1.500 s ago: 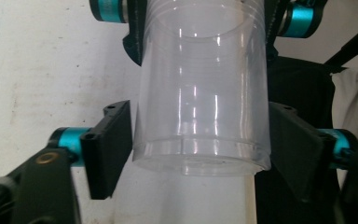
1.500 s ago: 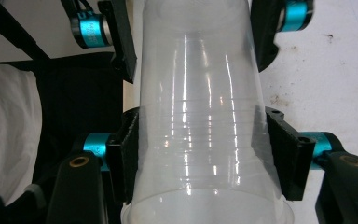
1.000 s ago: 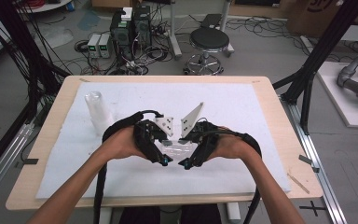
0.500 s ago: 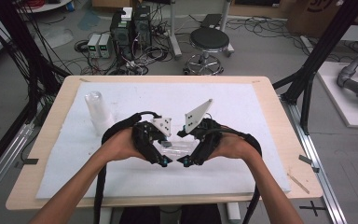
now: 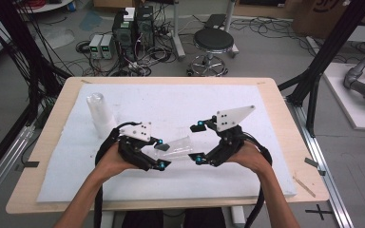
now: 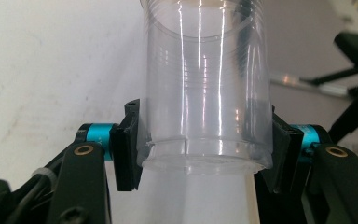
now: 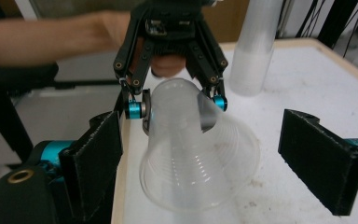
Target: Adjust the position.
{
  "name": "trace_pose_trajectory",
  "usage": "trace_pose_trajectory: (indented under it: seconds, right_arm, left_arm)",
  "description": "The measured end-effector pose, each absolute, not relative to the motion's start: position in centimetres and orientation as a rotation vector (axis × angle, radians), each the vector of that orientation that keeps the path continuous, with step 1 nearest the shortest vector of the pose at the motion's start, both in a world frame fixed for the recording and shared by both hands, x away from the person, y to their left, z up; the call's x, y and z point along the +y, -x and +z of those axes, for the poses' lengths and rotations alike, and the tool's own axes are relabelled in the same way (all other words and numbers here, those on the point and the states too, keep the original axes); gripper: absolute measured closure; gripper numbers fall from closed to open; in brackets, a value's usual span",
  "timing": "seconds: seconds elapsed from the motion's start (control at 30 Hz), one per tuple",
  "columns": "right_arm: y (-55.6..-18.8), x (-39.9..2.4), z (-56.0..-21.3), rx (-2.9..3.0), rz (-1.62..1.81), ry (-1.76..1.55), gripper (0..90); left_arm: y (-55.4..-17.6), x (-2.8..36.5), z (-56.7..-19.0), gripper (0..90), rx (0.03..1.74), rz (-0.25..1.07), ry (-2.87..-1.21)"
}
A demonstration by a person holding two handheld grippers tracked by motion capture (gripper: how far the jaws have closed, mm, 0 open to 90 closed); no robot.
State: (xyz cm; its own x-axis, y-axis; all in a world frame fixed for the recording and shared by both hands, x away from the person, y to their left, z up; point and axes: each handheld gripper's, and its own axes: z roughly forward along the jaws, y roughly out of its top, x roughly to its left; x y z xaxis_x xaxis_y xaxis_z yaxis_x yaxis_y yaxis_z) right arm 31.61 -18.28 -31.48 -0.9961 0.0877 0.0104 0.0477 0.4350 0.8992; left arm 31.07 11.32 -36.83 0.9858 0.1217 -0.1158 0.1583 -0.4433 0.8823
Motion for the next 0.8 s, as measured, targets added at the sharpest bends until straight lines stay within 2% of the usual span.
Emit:
trace_pose_trajectory:
  seconds: [0.2,0.8]
  right_arm:
    - [-30.8,-19.3,-32.8,2.506,1.830,-0.158,13.6]
    - [-31.0,-19.5,-35.8,2.387,2.009,-0.210,13.6]
  left_arm:
    - [-30.6,13.0,-38.5,41.6,0.231,-0.029,-1.816]
    - [-30.3,13.3,-38.5,41.6,0.202,-0.031,-1.711]
